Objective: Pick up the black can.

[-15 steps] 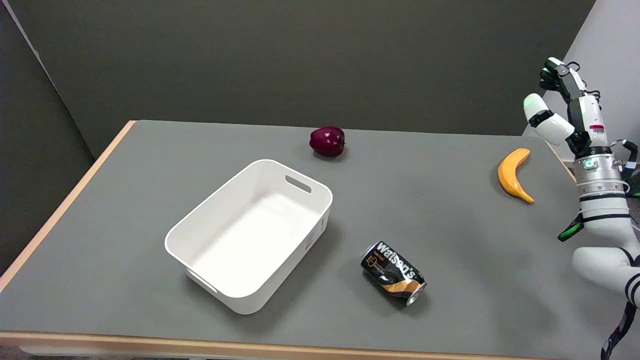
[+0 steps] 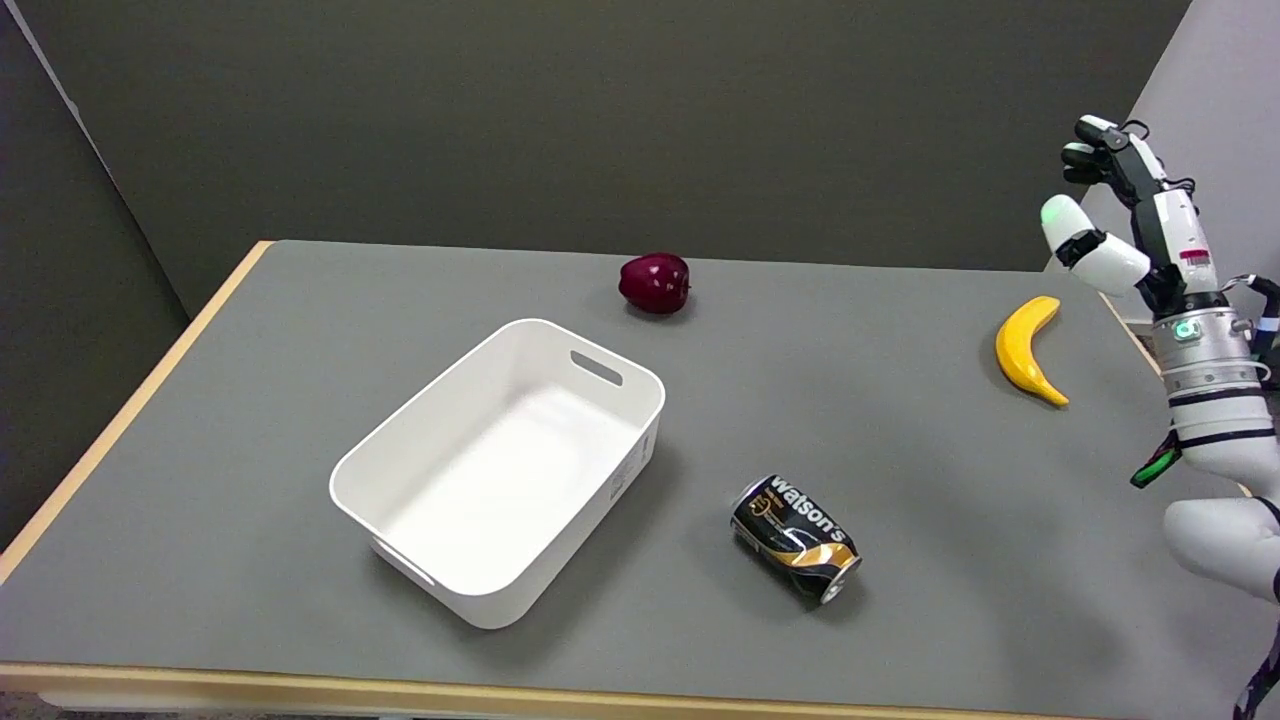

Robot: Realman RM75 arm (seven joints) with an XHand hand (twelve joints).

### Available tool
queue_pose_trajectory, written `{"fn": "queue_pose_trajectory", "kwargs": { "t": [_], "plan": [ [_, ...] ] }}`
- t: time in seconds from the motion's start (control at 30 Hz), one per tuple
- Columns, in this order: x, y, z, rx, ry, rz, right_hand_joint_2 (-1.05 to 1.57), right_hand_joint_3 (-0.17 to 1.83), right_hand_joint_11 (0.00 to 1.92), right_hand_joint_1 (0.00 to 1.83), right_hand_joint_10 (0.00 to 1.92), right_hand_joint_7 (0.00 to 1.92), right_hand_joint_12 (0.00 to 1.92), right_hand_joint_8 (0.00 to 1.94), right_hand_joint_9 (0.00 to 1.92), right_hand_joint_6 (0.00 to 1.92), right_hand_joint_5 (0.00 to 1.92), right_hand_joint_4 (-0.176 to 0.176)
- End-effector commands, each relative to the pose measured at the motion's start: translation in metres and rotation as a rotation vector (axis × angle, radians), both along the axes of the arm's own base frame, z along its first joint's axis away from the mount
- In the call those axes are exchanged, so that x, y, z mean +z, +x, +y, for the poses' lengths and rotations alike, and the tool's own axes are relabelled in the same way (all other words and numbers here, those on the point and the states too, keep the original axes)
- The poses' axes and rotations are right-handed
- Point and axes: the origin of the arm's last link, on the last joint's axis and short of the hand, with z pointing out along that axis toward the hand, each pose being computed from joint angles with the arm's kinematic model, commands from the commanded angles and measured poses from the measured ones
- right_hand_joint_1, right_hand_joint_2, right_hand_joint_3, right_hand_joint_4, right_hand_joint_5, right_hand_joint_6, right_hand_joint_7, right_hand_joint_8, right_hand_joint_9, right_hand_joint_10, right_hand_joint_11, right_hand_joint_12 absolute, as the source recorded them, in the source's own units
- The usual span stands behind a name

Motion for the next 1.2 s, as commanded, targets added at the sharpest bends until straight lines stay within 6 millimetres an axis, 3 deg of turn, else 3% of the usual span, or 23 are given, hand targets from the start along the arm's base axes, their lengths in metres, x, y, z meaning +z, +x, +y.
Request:
{"fn": "queue_pose_trajectory", "kwargs": {
  "t": [0.03, 0.27, 0.47, 0.53, 0.6, 0.67, 0.73, 0.9, 0.97, 1.1, 1.2],
  "plan": [
    [-0.022, 0.019, 0.013, 0.079, 0.377, -0.106, 0.71, 0.87, 0.02, 0.44, 0.87, 0.42, 1.15, 0.43, 0.33, 0.43, 0.23, 0.041],
    [-0.027, 0.009, 0.026, 0.102, 0.642, -0.407, 0.64, 0.88, 0.02, 0.42, 0.94, 0.42, 1.24, 0.48, 0.34, 0.48, 0.25, -0.019],
    [-0.042, 0.007, 0.030, 0.022, 0.744, -0.331, 0.65, 0.80, 0.02, 0.37, 0.94, 0.36, 1.23, 0.44, 0.26, 0.41, 0.20, -0.080],
    [-0.051, 0.003, 0.028, -0.038, 0.780, -0.306, 0.60, 0.92, 0.00, 0.32, 0.81, 0.23, 1.11, 0.45, 0.17, 0.40, 0.11, -0.120],
    [-0.057, -0.002, 0.028, -0.060, 0.781, -0.303, 0.60, 0.91, 0.00, 0.33, 0.80, 0.21, 1.09, 0.44, 0.14, 0.40, 0.10, -0.123],
    [-0.060, -0.008, 0.028, -0.058, 0.758, -0.301, 0.66, 0.78, 0.00, 0.37, 0.80, 0.18, 0.99, 0.34, 0.07, 0.32, 0.09, -0.133],
    [-0.064, -0.017, 0.028, -0.051, 0.731, -0.316, 0.61, 0.90, 0.00, 0.38, 0.75, 0.14, 0.98, 0.41, 0.07, 0.35, 0.07, -0.132],
    [-0.075, -0.031, 0.030, -0.079, 0.744, -0.320, 0.66, 0.80, 0.00, 0.44, 0.81, 0.22, 0.95, 0.35, 0.11, 0.33, 0.12, -0.112],
    [-0.082, -0.037, 0.028, -0.123, 0.750, -0.260, 0.59, 0.93, 0.00, 0.47, 0.78, 0.21, 1.00, 0.45, 0.15, 0.41, 0.11, -0.100],
    [-0.097, -0.046, 0.020, -0.233, 0.748, -0.110, 0.58, 0.93, 0.00, 0.52, 0.77, 0.21, 0.98, 0.44, 0.14, 0.41, 0.11, -0.086],
    [-0.100, -0.048, 0.017, -0.263, 0.712, 0.009, 0.61, 0.84, 0.00, 0.56, 0.75, 0.21, 0.90, 0.32, 0.08, 0.32, 0.12, -0.066]
  ]
}}
